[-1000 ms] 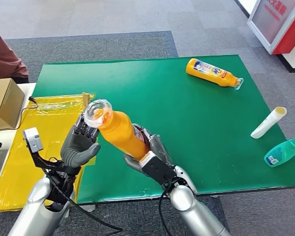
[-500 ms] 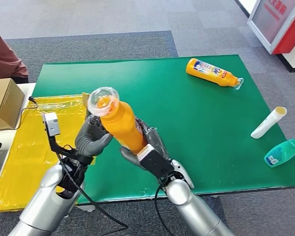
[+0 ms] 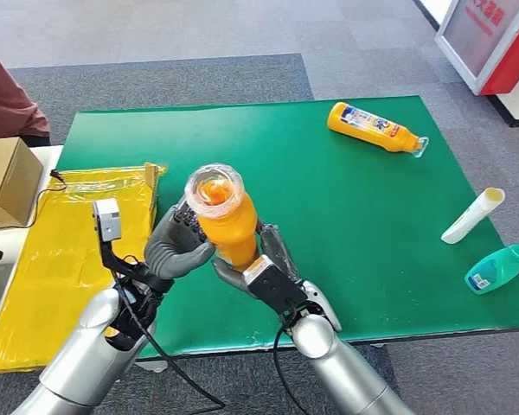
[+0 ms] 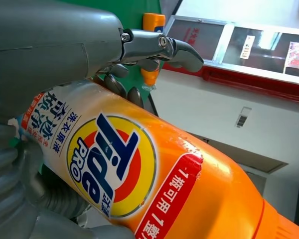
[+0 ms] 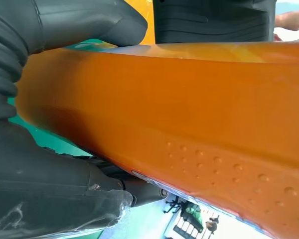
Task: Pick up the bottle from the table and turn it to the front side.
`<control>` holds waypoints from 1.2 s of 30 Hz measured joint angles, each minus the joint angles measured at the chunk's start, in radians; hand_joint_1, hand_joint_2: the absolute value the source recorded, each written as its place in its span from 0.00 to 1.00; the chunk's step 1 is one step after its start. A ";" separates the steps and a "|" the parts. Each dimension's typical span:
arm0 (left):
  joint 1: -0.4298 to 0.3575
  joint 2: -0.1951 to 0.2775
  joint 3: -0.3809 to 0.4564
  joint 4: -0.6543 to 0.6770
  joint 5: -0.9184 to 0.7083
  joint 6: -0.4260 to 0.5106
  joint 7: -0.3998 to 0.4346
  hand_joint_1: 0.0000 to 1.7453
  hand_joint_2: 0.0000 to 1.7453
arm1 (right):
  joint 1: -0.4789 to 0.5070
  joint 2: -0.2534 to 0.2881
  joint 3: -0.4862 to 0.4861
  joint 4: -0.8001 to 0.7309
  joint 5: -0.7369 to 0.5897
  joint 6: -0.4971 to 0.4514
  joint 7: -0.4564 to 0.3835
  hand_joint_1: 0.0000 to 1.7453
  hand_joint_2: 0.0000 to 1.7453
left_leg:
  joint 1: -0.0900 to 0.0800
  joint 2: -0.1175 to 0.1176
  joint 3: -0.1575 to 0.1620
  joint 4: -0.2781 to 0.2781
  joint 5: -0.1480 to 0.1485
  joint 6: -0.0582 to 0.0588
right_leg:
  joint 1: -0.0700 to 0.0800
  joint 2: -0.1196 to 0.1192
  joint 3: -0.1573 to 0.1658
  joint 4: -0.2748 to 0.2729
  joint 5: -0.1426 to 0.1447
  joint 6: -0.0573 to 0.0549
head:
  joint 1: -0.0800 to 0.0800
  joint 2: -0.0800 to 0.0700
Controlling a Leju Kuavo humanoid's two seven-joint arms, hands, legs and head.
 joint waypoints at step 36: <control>-0.142 0.067 -0.152 -0.031 -0.560 0.114 0.059 0.00 1.00 | -0.004 0.007 -0.031 0.069 0.026 -0.012 0.009 1.00 1.00 | 0.000 0.000 0.000 0.000 0.000 0.000 | 0.000 0.000 0.000 0.000 0.000 0.000 | 0.000 0.000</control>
